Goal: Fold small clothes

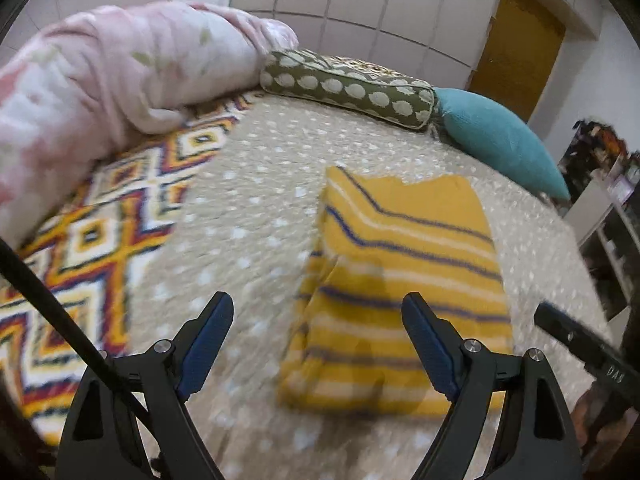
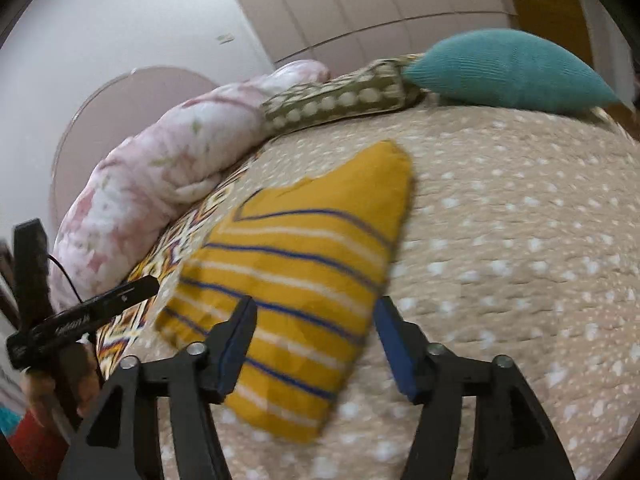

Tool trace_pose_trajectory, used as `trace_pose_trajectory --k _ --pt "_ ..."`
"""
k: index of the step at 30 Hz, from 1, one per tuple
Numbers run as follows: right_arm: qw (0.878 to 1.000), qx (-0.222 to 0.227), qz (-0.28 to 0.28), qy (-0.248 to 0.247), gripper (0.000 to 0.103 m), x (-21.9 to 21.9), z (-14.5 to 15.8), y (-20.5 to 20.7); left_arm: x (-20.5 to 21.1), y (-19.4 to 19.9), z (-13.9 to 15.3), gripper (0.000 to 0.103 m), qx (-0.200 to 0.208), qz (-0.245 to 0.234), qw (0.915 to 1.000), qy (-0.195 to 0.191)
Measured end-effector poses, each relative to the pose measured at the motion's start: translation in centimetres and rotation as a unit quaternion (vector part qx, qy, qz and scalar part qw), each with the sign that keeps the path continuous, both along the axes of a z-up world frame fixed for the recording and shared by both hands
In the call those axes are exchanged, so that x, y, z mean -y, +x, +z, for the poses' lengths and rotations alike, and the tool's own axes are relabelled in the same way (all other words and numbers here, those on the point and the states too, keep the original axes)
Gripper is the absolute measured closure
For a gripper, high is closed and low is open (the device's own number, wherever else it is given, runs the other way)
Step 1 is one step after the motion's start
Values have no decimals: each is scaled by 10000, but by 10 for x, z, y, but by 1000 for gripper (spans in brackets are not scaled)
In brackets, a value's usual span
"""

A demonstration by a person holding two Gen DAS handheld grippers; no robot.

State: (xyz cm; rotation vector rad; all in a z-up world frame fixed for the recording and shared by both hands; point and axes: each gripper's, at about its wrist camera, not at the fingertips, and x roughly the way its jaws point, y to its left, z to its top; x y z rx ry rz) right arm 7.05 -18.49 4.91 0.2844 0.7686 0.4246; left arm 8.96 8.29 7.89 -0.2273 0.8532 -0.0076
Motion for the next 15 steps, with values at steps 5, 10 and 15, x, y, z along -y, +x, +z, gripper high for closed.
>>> trace_pose_trajectory --k 5,10,15 --pt "9955 -587 -55 744 36 19 -29 42 -1 48 -30 17 -396 -310 9987 62" --pt "9838 -985 76 1497 29 6 -57 85 -21 71 -58 8 -714 -559 9913 -953" --pt "9701 -1210 99 2102 55 4 -64 112 -28 78 -79 55 -914 -597 9617 -2516"
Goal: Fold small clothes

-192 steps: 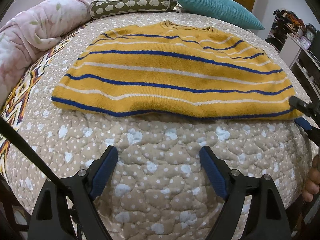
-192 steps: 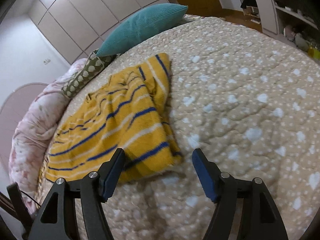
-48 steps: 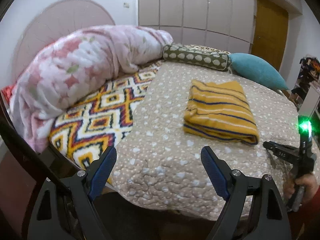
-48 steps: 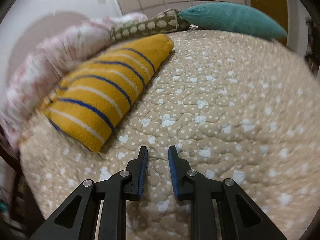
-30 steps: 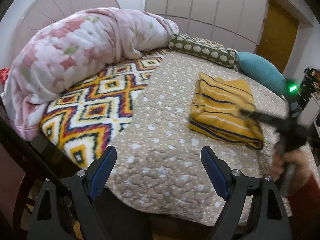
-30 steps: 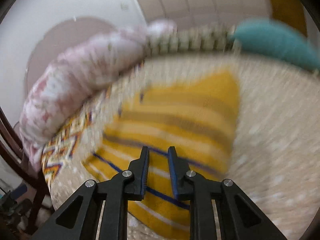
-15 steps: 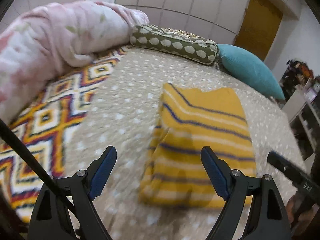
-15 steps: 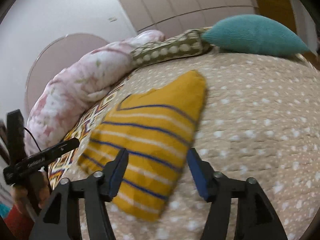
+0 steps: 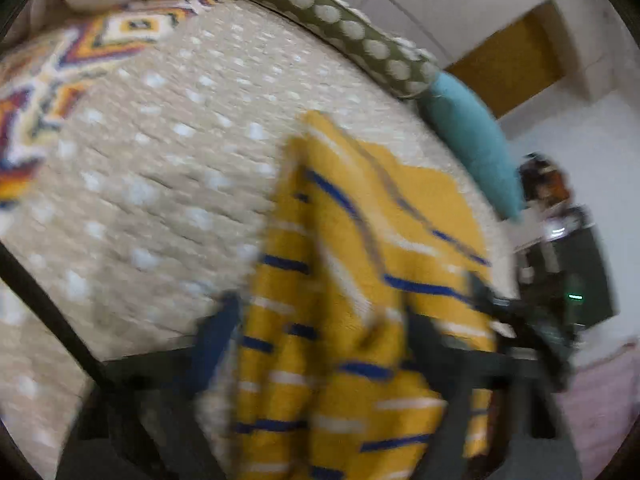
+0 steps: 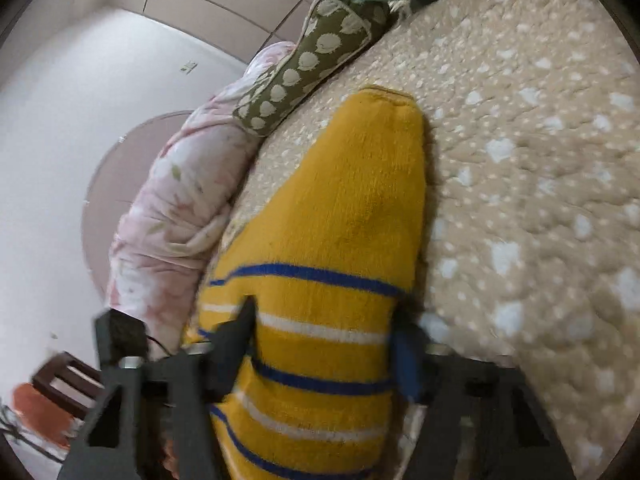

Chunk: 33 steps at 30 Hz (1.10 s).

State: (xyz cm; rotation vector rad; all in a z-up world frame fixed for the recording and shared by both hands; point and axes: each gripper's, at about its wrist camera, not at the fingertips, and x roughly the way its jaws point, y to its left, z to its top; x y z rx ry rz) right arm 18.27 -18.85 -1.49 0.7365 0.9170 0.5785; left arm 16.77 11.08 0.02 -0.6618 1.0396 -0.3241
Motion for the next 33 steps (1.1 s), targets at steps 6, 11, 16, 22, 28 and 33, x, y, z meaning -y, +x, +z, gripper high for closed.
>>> trace_pose_trajectory --k 6,11,16,22,28,33 --pt "9991 416 -61 -18 64 25 36 -7 49 7 40 61 350 -284 9985 311" --pt "9954 504 -544 -608 59 61 53 -7 78 32 41 64 272 -225 9974 631" --pt "9913 125 -654 -1134 48 72 34 -6 88 35 32 54 76 -88 9961 876" --pt "9701 1106 -691 -2045 50 50 96 -54 71 3 64 52 306 150 9887 1460" --pt "9526 1573 80 -2602 73 -22 117 -70 56 -65 97 30 903 635 9611 2530" --pt "9497 1338 595 -2770 78 -84 83 -41 51 -123 128 5 1651 1276 9146 3463"
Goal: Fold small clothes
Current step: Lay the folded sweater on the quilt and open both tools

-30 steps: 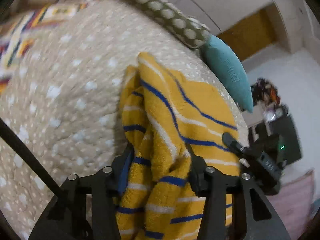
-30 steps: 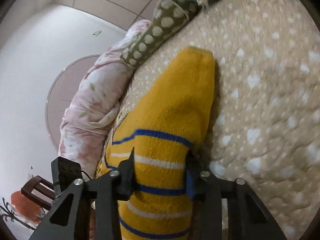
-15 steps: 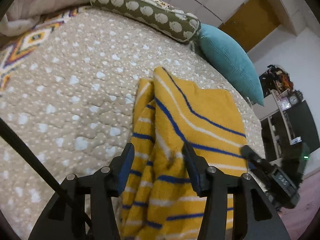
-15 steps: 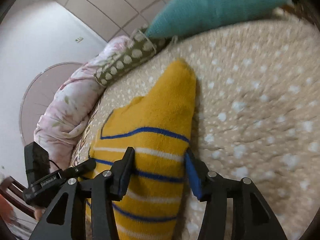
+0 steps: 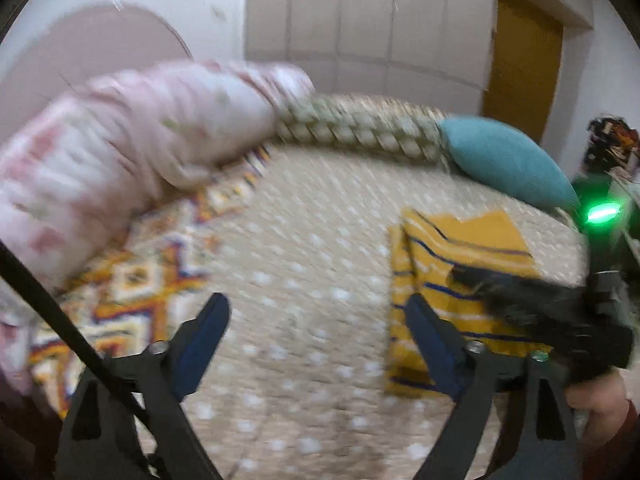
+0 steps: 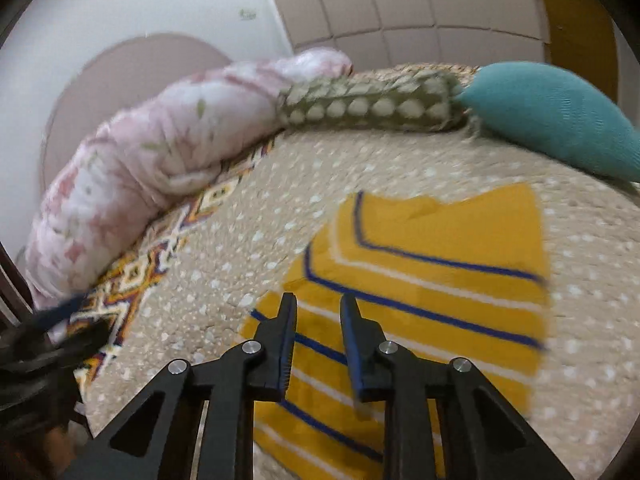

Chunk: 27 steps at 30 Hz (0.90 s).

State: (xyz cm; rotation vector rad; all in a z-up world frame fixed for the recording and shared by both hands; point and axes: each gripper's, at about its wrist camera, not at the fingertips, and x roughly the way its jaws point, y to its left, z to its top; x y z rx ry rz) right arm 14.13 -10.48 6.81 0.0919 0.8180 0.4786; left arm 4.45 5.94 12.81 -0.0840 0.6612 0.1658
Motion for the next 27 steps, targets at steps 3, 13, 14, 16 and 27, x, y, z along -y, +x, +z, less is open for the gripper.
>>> trace_pose_trajectory --k 3,13,14,16,27 --pt "9990 -391 161 150 77 -18 -23 0 -3 -30 18 0 527 169 9977 379" --pt "9978 -486 282 357 68 16 -28 -123 13 -86 32 0 697 -277 9972 -34" --pt "9992 -363 19 193 59 25 -24 -135 19 -92 29 0 633 -308 9975 -65" --pt "9981 -133 -598 -103 46 47 -17 -156 31 -98 19 0 431 -354 9984 -102" --pt "9763 73 -1924 -987 31 103 -12 -221 88 -113 -38 0 -804 -741 9940 -65"
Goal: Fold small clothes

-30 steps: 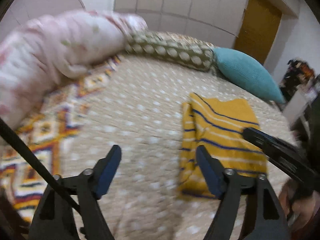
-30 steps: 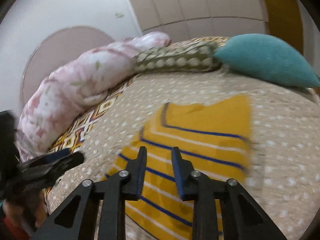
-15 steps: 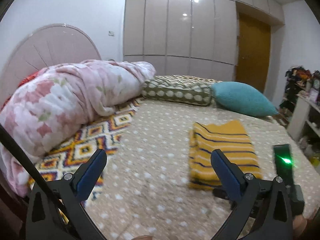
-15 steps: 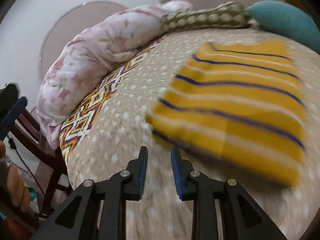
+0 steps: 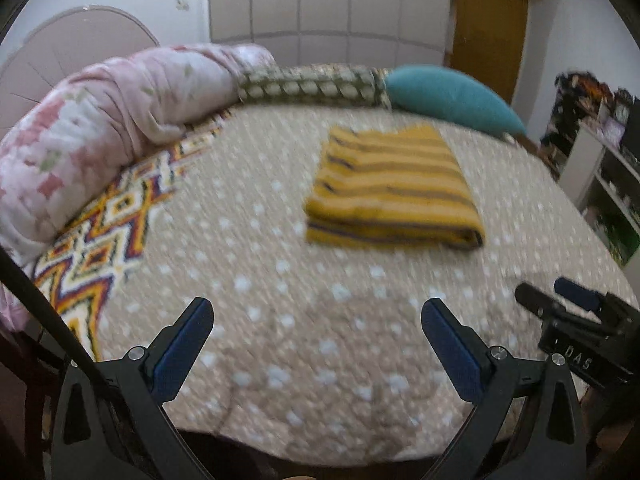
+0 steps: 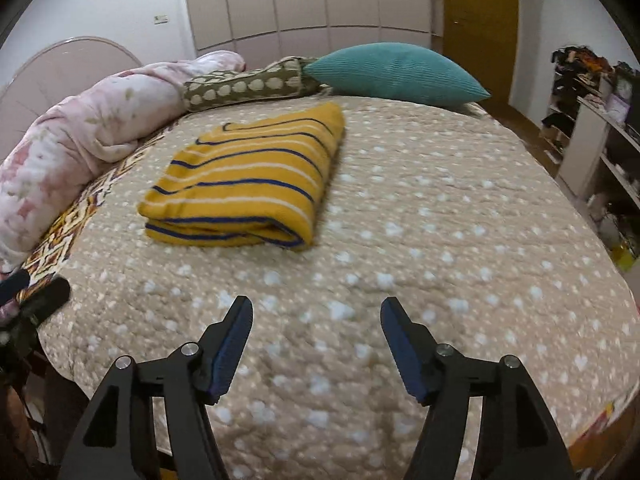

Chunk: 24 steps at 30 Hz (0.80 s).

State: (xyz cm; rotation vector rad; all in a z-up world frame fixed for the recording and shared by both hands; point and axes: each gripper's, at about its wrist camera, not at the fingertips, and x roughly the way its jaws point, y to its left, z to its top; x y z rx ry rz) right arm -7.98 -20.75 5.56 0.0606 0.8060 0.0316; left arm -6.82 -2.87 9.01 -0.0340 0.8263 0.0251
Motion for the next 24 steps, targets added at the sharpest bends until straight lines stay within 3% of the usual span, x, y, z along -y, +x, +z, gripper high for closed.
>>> trace_pose_trajectory --k 6,17,24 --pt "9997 -195 -129 51 31 9 -12 -4 11 7 -29 0 -536 -134 9984 74" --pt "9988 -481 -91 -21 31 -1 -33 6 -4 20 -68 0 -1185 48 9927 -238" --pt "9984 -550 -18 -118 31 -8 -38 9 -5 20 -76 0 -1233 41 9922 -180"
